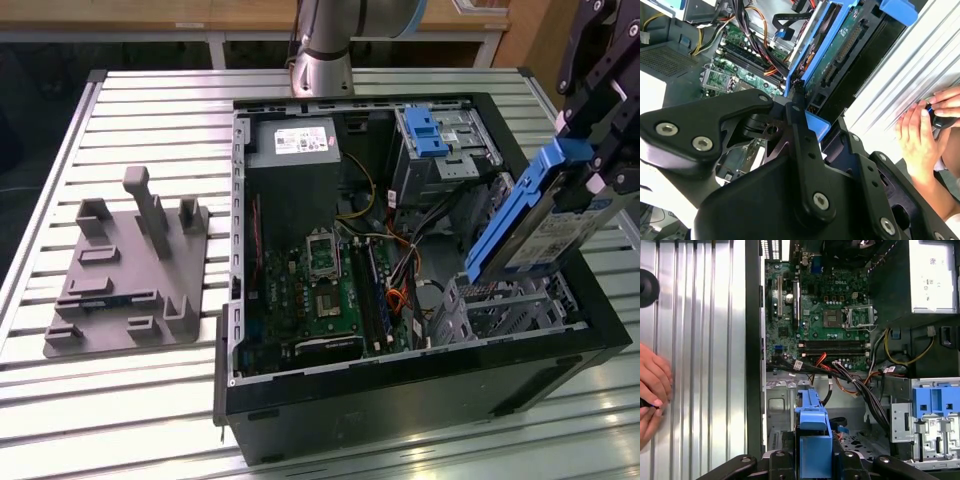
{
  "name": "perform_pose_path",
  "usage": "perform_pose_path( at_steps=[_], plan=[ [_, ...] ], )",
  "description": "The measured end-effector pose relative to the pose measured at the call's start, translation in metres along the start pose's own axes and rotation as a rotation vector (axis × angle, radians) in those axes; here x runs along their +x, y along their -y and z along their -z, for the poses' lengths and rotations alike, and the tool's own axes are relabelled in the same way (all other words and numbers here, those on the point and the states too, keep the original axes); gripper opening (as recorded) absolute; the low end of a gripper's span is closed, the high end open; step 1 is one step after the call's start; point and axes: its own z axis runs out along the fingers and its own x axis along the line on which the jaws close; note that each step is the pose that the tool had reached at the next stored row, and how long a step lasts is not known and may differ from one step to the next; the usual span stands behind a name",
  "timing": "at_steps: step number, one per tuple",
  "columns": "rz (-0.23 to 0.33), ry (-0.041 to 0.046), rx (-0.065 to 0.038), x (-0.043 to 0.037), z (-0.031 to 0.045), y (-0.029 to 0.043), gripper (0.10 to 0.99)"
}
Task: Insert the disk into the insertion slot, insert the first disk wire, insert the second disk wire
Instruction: 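Insert the disk into the insertion slot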
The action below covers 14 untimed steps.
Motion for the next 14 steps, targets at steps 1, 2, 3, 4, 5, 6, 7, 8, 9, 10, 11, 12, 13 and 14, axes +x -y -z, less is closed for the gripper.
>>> perform_pose_path(
  at_steps=[1, 2, 3, 4, 5, 6, 7, 8, 9, 10, 11, 12, 13, 14],
  plan=[
    [0.000, -0.0002, 0.000, 0.0001, -0.0010, 0.0002, 0.365],
    [0.000, -0.0002, 0.000, 0.0001, -0.0020, 0.0004, 0.365],
    [0.000, -0.0004, 0.000, 0.0002, -0.0030, 0.0005, 0.365],
    [0.000, -0.0004, 0.000, 0.0003, -0.0039, 0.0005, 0.365],
    [0.000, -0.0004, 0.000, 0.0004, -0.0047, 0.0006, 0.365],
    [0.000, -0.0006, 0.000, 0.0005, -0.0053, 0.0006, 0.365],
    [0.000, -0.0009, 0.000, 0.0005, -0.0059, 0.0006, 0.365],
    [0.000, -0.0011, 0.000, 0.0006, -0.0064, 0.0007, 0.365],
    [0.000, -0.0014, 0.000, 0.0006, -0.0069, 0.0007, 0.365],
    [0.000, -0.0019, 0.000, 0.0007, -0.0074, 0.0007, 0.365],
    [0.000, -0.0027, 0.000, 0.0007, -0.0079, 0.0007, 0.365],
    [0.000, -0.0041, 0.000, 0.0007, -0.0084, 0.0006, 0.365],
    [0.000, -0.0053, 0.000, 0.0007, -0.0089, 0.0005, 0.365],
    [0.000, -0.0065, 0.000, 0.0008, -0.0094, 0.0002, 0.365]
  ],
)
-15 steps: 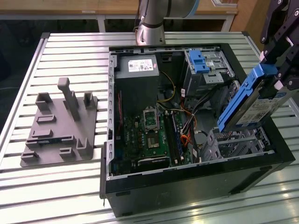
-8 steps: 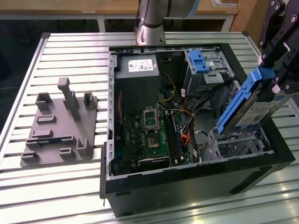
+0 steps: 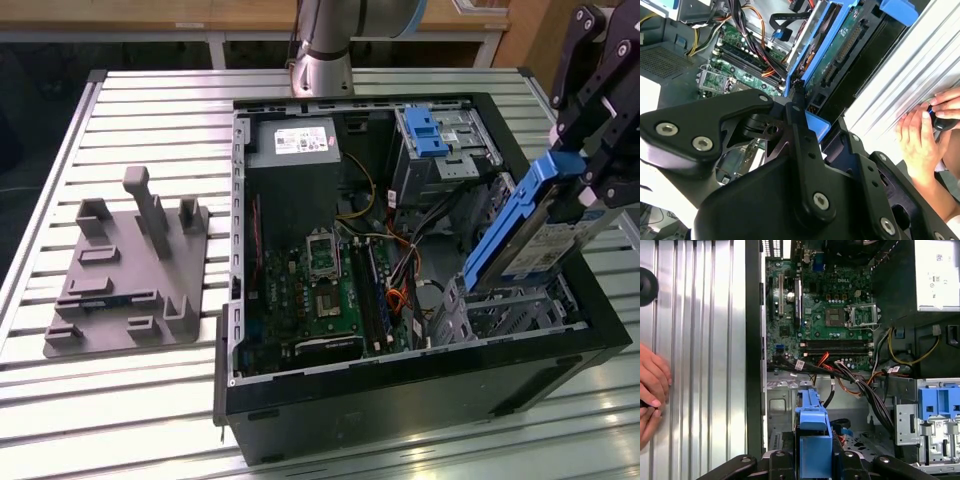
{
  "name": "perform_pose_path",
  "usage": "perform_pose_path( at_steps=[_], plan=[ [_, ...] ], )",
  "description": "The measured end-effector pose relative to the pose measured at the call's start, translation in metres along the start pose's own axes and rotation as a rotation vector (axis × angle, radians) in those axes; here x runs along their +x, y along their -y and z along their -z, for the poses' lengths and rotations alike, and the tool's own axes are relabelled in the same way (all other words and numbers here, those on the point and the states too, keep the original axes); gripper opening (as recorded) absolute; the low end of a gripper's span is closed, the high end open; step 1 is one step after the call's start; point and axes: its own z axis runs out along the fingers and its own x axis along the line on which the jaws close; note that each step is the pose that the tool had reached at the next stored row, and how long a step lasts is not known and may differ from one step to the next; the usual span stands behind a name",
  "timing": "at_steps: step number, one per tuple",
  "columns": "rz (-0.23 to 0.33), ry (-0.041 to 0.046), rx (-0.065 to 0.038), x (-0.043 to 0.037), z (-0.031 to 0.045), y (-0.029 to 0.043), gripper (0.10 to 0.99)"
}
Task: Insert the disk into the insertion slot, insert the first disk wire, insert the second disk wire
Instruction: 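Insert the disk into the insertion slot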
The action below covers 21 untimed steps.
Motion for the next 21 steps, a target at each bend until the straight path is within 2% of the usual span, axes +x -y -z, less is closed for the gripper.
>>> perform_pose_path(
  at_steps=[5, 17, 21],
  plan=[
    [0.000, -0.0025, 0.000, 0.0002, -0.0023, -0.0010, 0.365],
    [0.000, -0.0025, 0.000, 0.0001, -0.0071, -0.0001, 0.365],
    [0.005, -0.0029, 0.000, -0.0041, -0.0084, 0.0000, 0.365]
  ],
)
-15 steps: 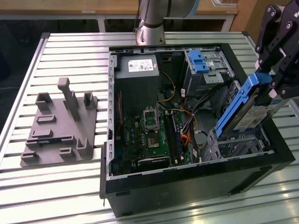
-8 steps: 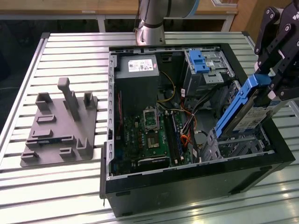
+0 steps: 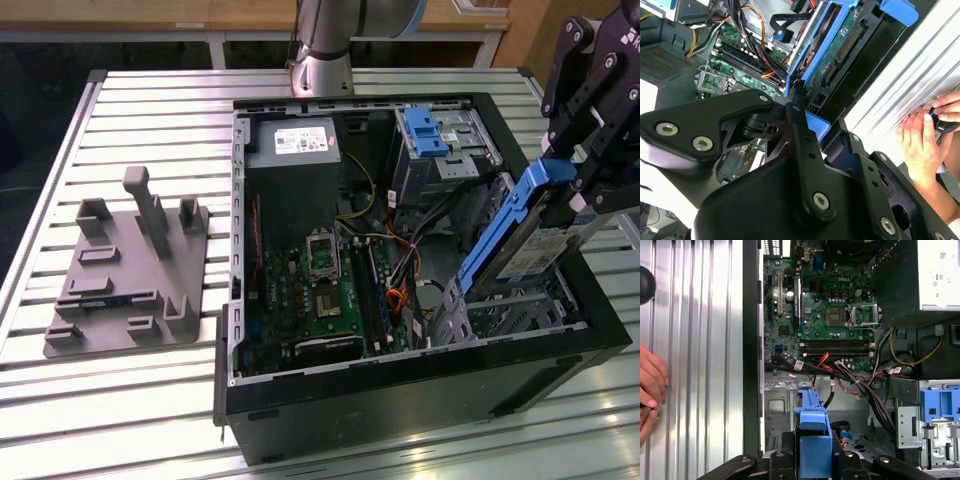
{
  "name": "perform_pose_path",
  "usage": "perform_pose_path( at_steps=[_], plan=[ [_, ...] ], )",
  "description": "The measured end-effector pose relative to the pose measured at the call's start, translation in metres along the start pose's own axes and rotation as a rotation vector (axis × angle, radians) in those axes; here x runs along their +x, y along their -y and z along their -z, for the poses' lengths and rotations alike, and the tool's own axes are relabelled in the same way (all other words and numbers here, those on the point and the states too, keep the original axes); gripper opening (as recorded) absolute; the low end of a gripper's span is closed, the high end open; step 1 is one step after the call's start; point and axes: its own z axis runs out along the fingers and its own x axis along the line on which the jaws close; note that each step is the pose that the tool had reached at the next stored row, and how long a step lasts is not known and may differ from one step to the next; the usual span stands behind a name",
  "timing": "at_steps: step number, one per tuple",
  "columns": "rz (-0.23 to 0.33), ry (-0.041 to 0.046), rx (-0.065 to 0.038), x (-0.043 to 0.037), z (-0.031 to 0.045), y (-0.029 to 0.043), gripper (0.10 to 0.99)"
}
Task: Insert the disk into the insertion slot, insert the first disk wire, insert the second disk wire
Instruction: 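Insert the disk into the insertion slot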
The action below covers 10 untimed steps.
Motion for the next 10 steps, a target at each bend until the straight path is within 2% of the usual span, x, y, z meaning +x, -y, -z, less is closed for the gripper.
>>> perform_pose_path(
  at_steps=[10],
  plan=[
    [0.004, -0.0037, -0.001, -0.0009, -0.0021, 0.0001, 0.365]
  ],
)
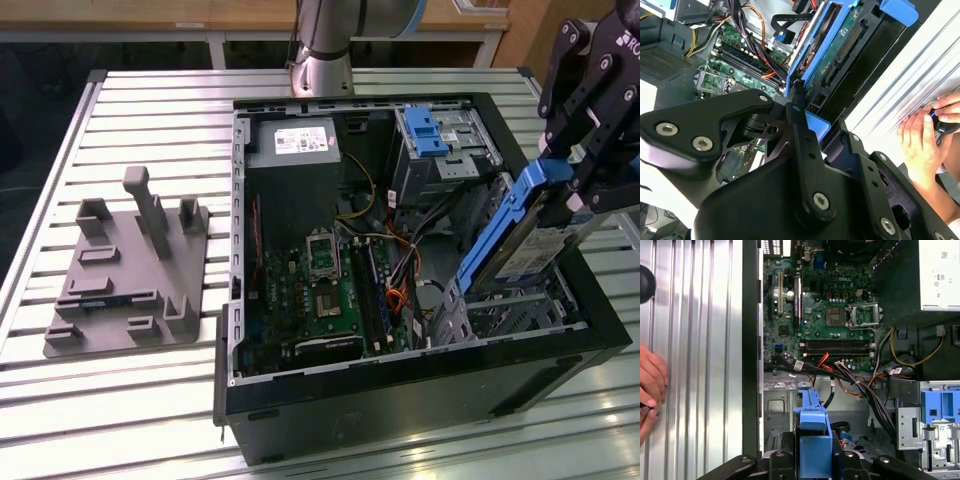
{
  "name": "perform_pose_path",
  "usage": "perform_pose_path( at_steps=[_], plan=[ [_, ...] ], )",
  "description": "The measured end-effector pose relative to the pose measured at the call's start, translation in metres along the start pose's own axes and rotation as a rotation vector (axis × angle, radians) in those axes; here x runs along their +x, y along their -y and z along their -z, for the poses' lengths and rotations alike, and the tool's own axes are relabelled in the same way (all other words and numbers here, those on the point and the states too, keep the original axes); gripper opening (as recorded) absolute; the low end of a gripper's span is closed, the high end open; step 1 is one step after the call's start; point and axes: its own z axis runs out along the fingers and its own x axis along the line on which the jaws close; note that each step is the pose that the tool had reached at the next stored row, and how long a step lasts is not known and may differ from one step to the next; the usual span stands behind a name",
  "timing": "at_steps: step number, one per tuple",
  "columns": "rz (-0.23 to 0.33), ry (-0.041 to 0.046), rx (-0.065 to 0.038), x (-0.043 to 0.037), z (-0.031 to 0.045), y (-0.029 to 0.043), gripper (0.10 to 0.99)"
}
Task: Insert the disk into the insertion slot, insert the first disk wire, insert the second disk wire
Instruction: 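Insert the disk into the insertion slot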
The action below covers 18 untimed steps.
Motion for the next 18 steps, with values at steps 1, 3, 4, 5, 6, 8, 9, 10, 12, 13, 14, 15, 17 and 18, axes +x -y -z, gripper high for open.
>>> perform_pose_path(
  at_steps=[1, 3, 4, 5, 6, 8, 9, 10, 12, 13, 14, 15, 17, 18],
  plan=[
    [0.000, -0.0003, 0.000, 0.0002, -0.0002, 0.0000, 0.365],
    [0.000, -0.0006, 0.000, 0.0005, -0.0006, 0.0000, 0.365],
    [0.000, -0.0006, 0.000, 0.0005, -0.0010, 0.0001, 0.365],
    [0.000, -0.0008, 0.000, 0.0006, -0.0014, 0.0001, 0.365],
    [0.000, -0.0009, 0.000, 0.0007, -0.0018, 0.0001, 0.365],
    [0.000, -0.0013, 0.000, 0.0008, -0.0029, 0.0001, 0.365],
    [0.000, -0.0013, 0.000, 0.0009, -0.0038, 0.0002, 0.365],
    [0.000, -0.0015, 0.000, 0.0010, -0.0047, 0.0002, 0.365],
    [0.000, -0.0017, 0.000, 0.0012, -0.0070, 0.0003, 0.365],
    [0.000, -0.0017, 0.000, 0.0013, -0.0082, 0.0004, 0.365],
    [0.000, -0.0017, 0.000, 0.0014, -0.0096, 0.0004, 0.365],
    [0.000, -0.0018, 0.000, 0.0014, -0.0109, 0.0005, 0.365],
    [0.000, -0.0017, 0.000, 0.0016, -0.0137, 0.0006, 0.365],
    [0.000, -0.0017, 0.000, 0.0018, -0.0154, 0.0006, 0.365]
  ],
)
